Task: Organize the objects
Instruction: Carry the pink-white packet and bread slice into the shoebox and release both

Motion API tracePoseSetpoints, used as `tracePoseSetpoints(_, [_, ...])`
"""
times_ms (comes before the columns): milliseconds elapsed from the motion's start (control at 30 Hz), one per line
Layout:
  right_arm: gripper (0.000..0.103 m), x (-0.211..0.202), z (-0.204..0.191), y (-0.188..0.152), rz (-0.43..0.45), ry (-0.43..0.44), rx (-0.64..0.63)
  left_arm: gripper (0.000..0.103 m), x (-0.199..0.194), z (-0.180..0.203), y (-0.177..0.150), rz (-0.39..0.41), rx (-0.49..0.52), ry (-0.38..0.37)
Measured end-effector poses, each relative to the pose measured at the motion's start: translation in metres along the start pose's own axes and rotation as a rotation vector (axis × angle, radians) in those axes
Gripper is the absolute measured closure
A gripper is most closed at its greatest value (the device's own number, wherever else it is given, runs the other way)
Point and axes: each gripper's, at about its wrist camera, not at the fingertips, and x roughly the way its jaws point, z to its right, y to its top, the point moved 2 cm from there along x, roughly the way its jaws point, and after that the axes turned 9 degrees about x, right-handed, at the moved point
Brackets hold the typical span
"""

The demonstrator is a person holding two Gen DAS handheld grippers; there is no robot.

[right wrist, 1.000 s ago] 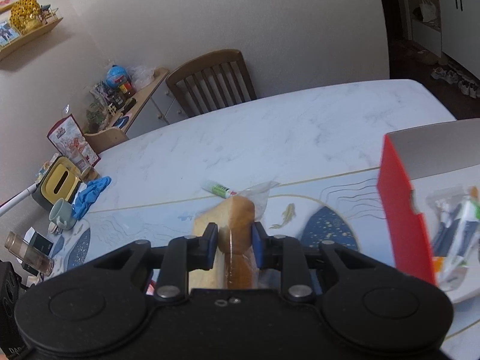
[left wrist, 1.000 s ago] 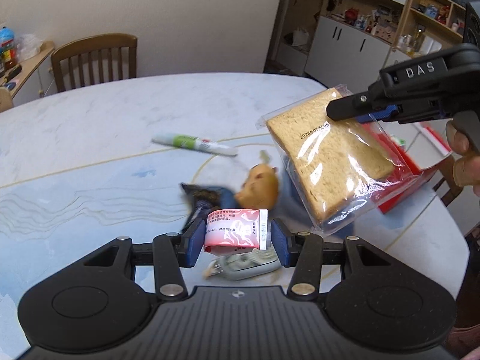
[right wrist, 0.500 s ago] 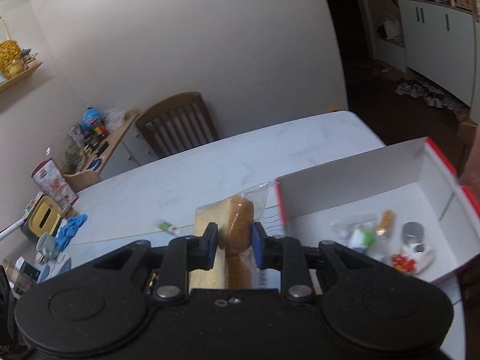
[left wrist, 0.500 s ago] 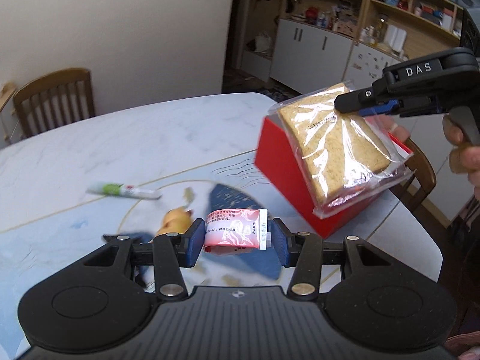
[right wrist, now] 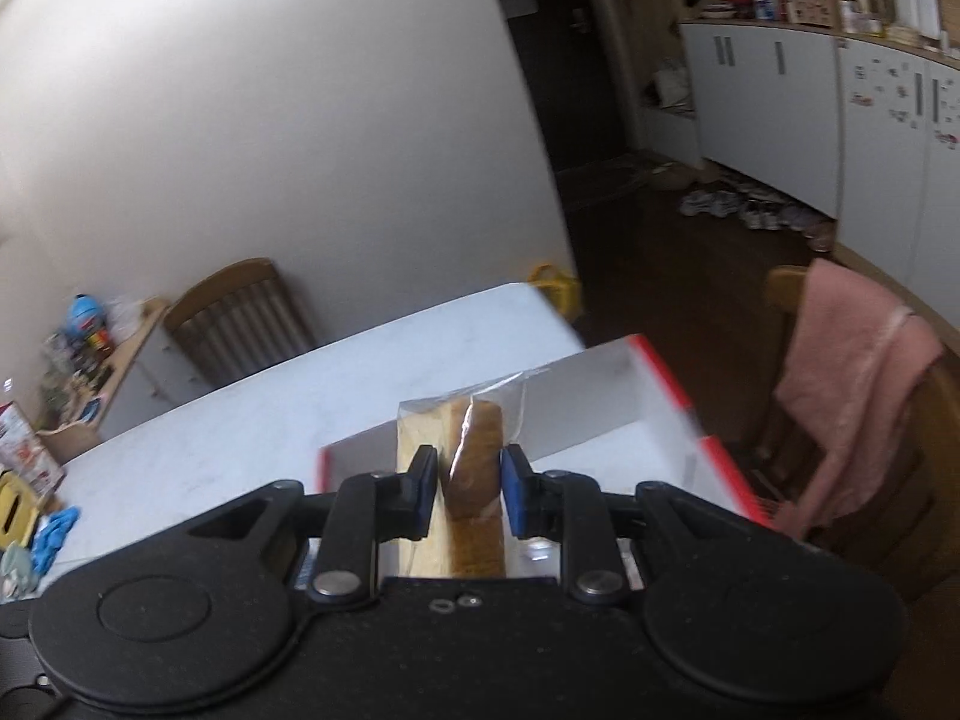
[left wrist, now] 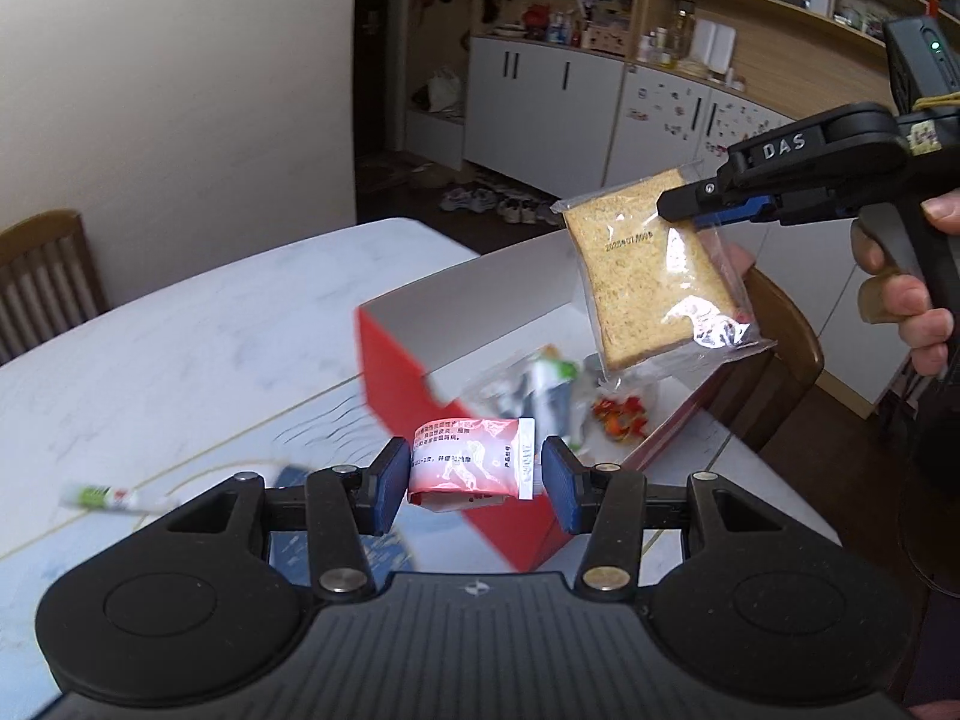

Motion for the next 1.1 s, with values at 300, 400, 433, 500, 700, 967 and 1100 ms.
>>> tracePoseSetpoints(300, [0.082,0.025,0.049,0.004,-0.018,-0.086,0.054,0.056,0.048,0.020,0.041,-0.024,0.047,0.004])
tracePoseSetpoints(400, [0.082,0.032,0.061,0.004,-0.037,-0.075,0.085,0.056,0.068,0.022,0.055,-0.045,0.057,0.019])
tracePoseSetpoints(433, [0.082,0.032,0.065,0.007,-0.041,-0.069,0.092,0.056,0.076,0.021,0.059,-0.056,0.062,0.024])
tracePoseSetpoints(500, [0.082,0.033,0.069,0.008,-0.049,-0.058,0.098,0.056,0.090,0.023,0.068,-0.075,0.074,0.034])
tracePoseSetpoints(700, [0.082,0.047,0.082,0.020,-0.062,-0.027,0.177,0.056,0.131,0.028,0.090,-0.133,0.073,0.031])
tracePoseSetpoints(967, [0.083,0.075,0.093,0.014,-0.160,-0.024,0.200,0.056,0.174,0.038,0.105,-0.179,0.105,0.029])
tracePoseSetpoints(1100, [0.083,0.087,0.090,0.008,-0.198,-0.039,0.171,0.056,0.195,0.042,0.106,-0.212,0.114,0.030])
